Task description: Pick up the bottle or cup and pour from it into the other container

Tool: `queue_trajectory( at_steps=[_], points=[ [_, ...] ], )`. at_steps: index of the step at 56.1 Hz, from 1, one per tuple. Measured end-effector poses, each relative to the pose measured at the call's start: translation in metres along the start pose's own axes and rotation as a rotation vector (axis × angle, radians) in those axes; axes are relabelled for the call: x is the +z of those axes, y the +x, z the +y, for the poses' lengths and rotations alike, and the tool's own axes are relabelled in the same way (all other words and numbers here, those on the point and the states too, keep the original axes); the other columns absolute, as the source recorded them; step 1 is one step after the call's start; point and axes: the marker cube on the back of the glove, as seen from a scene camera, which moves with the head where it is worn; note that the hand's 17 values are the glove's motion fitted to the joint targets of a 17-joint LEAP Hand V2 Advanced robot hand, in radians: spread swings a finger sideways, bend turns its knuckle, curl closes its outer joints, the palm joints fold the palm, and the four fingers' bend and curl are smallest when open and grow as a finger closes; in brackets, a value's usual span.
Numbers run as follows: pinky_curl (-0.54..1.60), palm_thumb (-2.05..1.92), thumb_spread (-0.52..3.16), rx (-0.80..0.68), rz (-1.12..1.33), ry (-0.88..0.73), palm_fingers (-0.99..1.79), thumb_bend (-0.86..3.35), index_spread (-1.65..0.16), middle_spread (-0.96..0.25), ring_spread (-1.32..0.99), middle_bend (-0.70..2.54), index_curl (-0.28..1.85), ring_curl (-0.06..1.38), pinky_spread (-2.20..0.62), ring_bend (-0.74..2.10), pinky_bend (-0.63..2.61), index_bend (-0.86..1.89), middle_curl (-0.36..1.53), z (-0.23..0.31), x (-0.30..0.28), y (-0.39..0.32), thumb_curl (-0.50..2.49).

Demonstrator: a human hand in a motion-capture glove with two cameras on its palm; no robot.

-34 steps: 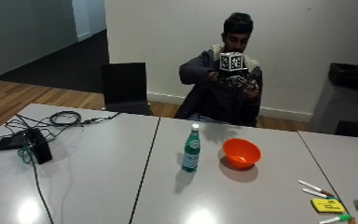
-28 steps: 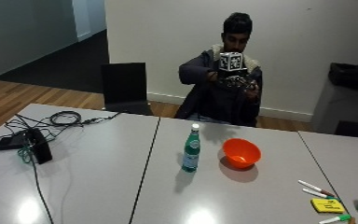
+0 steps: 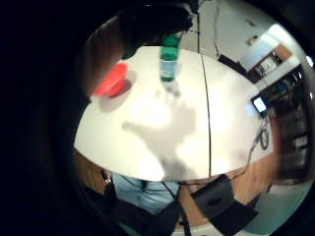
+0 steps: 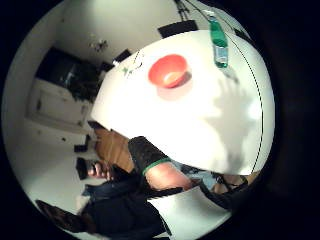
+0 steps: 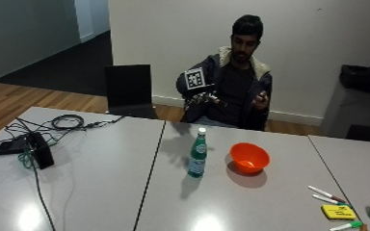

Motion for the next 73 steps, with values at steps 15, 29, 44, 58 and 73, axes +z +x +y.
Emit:
queue_trajectory(
  at_steps=[15, 29, 44, 58, 73],
  points=[
    [0.25, 0.33, 0.83, 0.202, -0.349, -0.127, 0.08, -0.03, -0.3, 0.17, 0.24, 0.19, 0.27, 0.13, 0.35, 0.19, 0.59, 0.13, 0.28, -0.06, 0.088, 0.085, 0.34],
    [0.27, 0.4, 0.79, 0.332, -0.616, -0.109, 0.04, -0.03, -0.24, 0.2, 0.26, 0.2, 0.26, 0.16, 0.36, 0.2, 0.65, 0.14, 0.3, -0.14, 0.151, 0.091, 0.36],
    [0.27, 0.56, 0.74, 0.249, -0.811, -0.015, 0.32, -0.02, -0.25, 0.14, 0.23, 0.23, 0.25, 0.22, 0.34, 0.36, 0.67, 0.13, 0.32, -0.17, 0.189, 0.076, 0.39],
    [0.23, 0.9, 0.67, 0.269, -0.907, 0.024, 1.14, 0.05, -0.31, -0.18, -0.08, 0.39, 0.31, 0.31, 0.19, 0.57, 0.49, 0.18, 0.38, -0.178, 0.199, 0.071, 0.45],
    [0.29, 0.98, 0.58, 0.221, -0.913, 0.04, 1.2, -0.03, -0.3, -0.25, -0.2, 0.36, 0.36, 0.37, 0.04, 0.57, 0.49, 0.16, 0.41, -0.168, 0.188, 0.066, 0.51]
  ],
)
